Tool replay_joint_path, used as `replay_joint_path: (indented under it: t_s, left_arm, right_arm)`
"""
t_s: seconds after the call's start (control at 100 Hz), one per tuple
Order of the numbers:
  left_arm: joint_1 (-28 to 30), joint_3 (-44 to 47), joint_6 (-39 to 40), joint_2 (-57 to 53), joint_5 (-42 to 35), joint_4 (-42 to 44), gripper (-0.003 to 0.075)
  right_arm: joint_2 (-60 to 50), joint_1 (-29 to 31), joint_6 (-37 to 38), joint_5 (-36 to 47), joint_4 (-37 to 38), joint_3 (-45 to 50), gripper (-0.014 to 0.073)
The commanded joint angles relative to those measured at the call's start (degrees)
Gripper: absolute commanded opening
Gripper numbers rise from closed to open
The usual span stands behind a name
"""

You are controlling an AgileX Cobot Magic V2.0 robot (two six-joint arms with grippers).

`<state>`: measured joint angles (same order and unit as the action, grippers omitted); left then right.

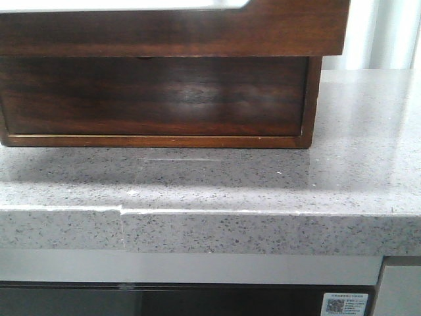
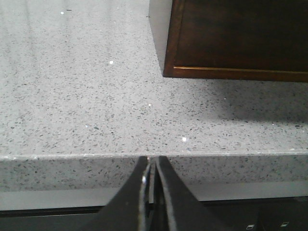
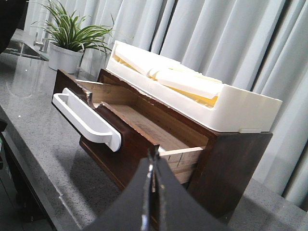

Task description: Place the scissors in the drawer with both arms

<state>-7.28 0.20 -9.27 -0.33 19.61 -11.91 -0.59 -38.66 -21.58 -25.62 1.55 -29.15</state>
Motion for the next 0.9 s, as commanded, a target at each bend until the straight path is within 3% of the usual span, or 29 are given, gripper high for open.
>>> replay_joint_path:
  t_s: [0.0,0.48,0.56,0.73,0.89]
  left_arm:
    - [0.18,1.22,0.6,-1.66,-0.9,-1.32,-0.0019]
    - [0.18,1.22,0.6,-1.66,-0.9,-1.32,-0.0019]
    - [0.18,1.22,0.6,-1.66,-0.8,-1.32,-0.0019]
    - [0.18,1.22,0.6,-1.66,-0.8,-1.32,-0.0019]
    - [0.18,1.22,0.6,-1.66,-0.8,-1.32,-0.0018]
  right_arm:
    - [0.97,0.27,0.02,4.82,0.59,-1.34,-0.0031]
    - [0.97,0.27,0.02,4.97,0.62,-0.96,-0.0031]
    - [0.85,1.69,0.02,5.85,5.41,0.81,-0.0031]
    - [0.85,9.08,1.74,19.47,1.89,10.73,-0.0032]
    - [1.61,17.14,10.68,32.49,-7.84,25.56,-0.0032]
